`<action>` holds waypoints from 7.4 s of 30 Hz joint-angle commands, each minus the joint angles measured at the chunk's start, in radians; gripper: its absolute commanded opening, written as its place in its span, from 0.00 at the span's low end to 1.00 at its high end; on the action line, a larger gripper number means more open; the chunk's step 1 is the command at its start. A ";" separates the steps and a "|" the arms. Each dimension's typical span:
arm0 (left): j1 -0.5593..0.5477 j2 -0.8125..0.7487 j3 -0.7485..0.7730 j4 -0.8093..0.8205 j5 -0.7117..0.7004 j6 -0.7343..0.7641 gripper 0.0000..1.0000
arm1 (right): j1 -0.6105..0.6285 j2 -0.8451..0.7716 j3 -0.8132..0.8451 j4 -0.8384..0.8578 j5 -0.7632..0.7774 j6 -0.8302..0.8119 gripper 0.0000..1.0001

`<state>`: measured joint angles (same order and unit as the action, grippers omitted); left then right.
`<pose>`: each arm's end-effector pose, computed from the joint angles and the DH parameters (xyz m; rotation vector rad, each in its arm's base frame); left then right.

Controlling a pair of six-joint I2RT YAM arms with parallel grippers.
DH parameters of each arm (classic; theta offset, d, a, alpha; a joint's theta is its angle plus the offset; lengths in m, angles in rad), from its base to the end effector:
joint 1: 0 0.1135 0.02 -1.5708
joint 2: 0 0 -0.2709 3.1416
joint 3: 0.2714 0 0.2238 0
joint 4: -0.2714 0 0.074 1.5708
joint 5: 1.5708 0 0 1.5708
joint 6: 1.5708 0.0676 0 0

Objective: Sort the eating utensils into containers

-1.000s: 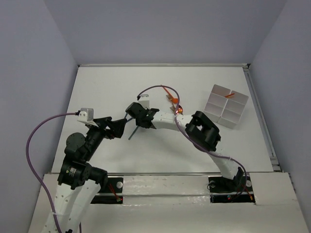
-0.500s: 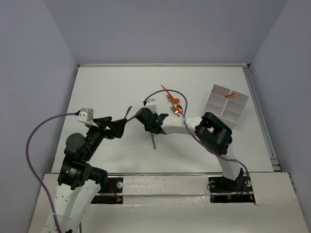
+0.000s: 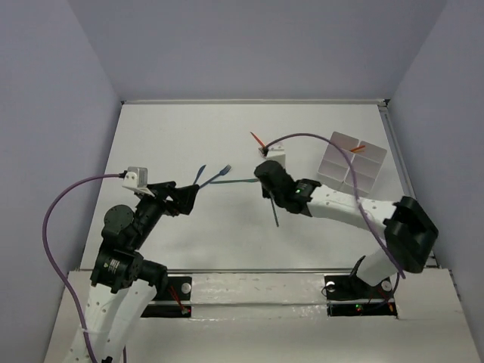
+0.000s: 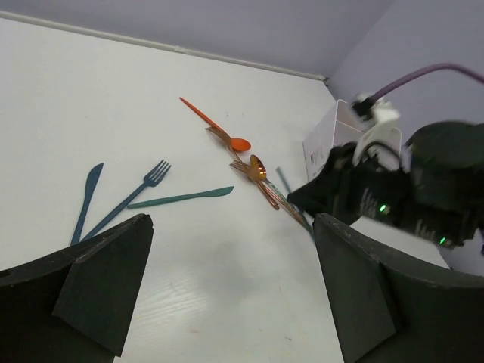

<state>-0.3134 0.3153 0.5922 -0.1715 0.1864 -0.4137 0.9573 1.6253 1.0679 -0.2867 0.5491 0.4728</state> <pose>0.0847 -0.0406 0.3289 0.0805 1.5072 -0.7244 0.2228 0.2552 0.2225 -0.3059 2.2426 0.0824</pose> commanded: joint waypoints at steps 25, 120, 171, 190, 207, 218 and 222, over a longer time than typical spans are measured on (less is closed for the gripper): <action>-0.015 0.022 0.035 0.046 0.033 0.009 0.99 | -0.770 0.099 0.053 1.422 0.282 -0.809 0.07; 0.086 0.087 0.029 0.056 0.076 0.004 0.99 | -0.052 0.745 0.846 0.008 -0.206 0.098 0.61; 0.057 0.064 0.029 0.056 0.071 0.006 0.99 | -0.302 0.063 0.123 0.635 -0.128 -0.016 0.07; 0.001 0.027 0.037 0.046 0.058 0.009 0.99 | -0.571 -0.188 -0.438 1.420 0.528 -0.621 0.07; 0.000 0.034 0.038 0.044 0.050 0.007 0.99 | -0.580 0.064 -0.368 1.733 0.473 -0.807 0.07; 0.000 0.042 0.037 0.044 0.050 0.009 0.99 | -0.580 0.150 -0.361 1.798 0.448 -0.783 0.07; 0.000 0.044 0.038 0.046 0.051 0.009 0.99 | -0.580 0.156 -0.370 1.804 0.449 -0.773 0.07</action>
<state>-0.3077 0.3561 0.5922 -0.1623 0.2348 -0.4129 0.3805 1.7813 0.6743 1.2499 0.9874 -0.3279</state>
